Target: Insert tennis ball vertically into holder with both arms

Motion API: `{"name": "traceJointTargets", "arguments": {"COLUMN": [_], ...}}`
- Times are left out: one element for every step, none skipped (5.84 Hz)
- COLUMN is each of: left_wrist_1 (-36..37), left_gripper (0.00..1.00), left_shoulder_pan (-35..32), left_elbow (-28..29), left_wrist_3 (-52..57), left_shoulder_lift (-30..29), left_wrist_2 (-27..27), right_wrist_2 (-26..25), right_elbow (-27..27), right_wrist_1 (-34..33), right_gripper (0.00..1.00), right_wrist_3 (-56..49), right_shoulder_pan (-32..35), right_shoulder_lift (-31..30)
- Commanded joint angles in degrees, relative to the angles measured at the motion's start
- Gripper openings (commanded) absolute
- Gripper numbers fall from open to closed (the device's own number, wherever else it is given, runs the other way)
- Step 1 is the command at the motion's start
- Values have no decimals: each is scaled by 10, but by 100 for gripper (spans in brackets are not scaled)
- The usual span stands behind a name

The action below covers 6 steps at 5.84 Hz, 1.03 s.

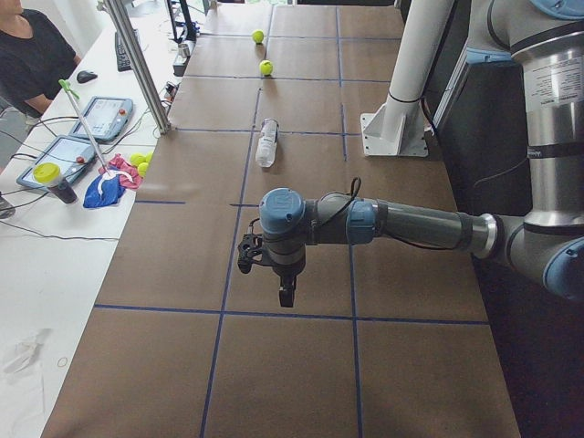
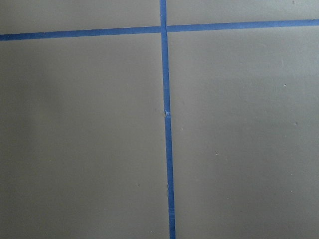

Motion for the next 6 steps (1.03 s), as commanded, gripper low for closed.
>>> {"name": "traceJointTargets", "arguments": {"left_wrist_1": [0,0,-1,0,-1,-7], "left_gripper": [100,100,100,100,100,100], "left_shoulder_pan": [0,0,0,0,0,1], "left_elbow": [6,9,9,9,6,2], "left_wrist_3": [-3,-3,1,0,1,2], "left_shoulder_lift": [0,0,0,1,1,0], "left_wrist_2": [-16,-17,-17,-18,-18,-24], "right_wrist_2": [-6,-6,-5,-5,-4,-1], "right_elbow": [-2,-2,-2,-1,2,11], "right_wrist_1": [0,0,-1,0,0,2], "right_gripper": [100,100,100,100,100,100], "right_wrist_3": [-5,-6,0,-1,1,1], "right_shoulder_pan": [0,0,0,0,0,1], "right_shoulder_lift": [2,2,1,-3,-10,-14]}}
